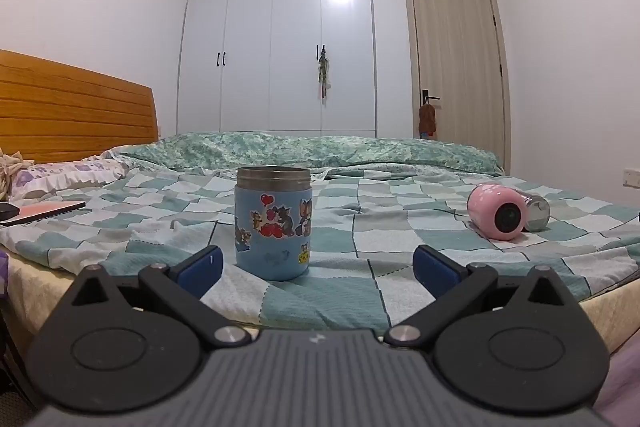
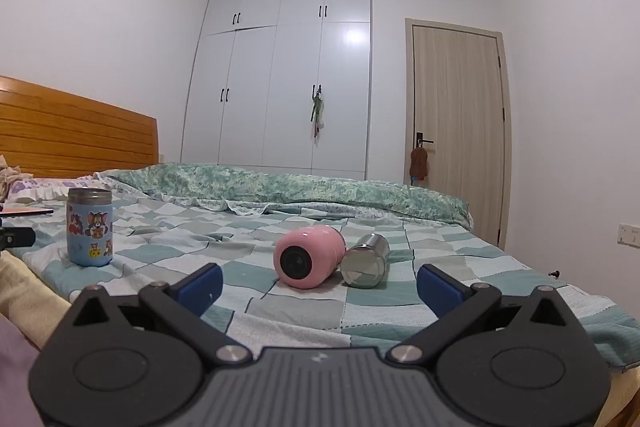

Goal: Flip cup upright

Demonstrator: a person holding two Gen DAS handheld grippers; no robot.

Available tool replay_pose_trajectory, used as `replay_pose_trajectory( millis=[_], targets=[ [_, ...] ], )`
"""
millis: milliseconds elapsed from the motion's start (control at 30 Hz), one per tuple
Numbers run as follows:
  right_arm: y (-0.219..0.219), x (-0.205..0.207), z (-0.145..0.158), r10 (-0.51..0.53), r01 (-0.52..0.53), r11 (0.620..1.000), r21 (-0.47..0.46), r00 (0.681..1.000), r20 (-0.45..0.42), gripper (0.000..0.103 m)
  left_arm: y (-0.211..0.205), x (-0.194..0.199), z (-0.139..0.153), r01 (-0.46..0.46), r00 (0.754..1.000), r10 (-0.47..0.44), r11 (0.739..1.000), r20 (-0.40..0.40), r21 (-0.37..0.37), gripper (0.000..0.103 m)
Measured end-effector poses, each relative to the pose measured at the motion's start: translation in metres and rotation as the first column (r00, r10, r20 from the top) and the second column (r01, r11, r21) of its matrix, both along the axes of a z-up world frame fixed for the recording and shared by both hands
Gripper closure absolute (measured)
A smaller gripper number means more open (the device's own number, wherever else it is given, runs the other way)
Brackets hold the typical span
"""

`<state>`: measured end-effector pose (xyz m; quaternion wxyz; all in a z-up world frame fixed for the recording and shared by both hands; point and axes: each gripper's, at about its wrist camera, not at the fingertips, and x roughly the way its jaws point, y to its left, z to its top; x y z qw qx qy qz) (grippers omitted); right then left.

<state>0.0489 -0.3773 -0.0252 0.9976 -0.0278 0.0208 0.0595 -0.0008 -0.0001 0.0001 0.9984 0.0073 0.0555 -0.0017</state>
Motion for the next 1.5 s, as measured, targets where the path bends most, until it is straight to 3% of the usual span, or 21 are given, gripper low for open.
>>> replay_pose_trajectory(
  millis=[1500],
  targets=[
    [-0.0002,0.0006,-0.0003,0.000,0.000,1.000,0.000,1.000,0.000,0.000,0.0007,0.0007,0.0006,0.003,1.000,-0.003,1.000,-0.001,-0.004,0.000]
  ],
)
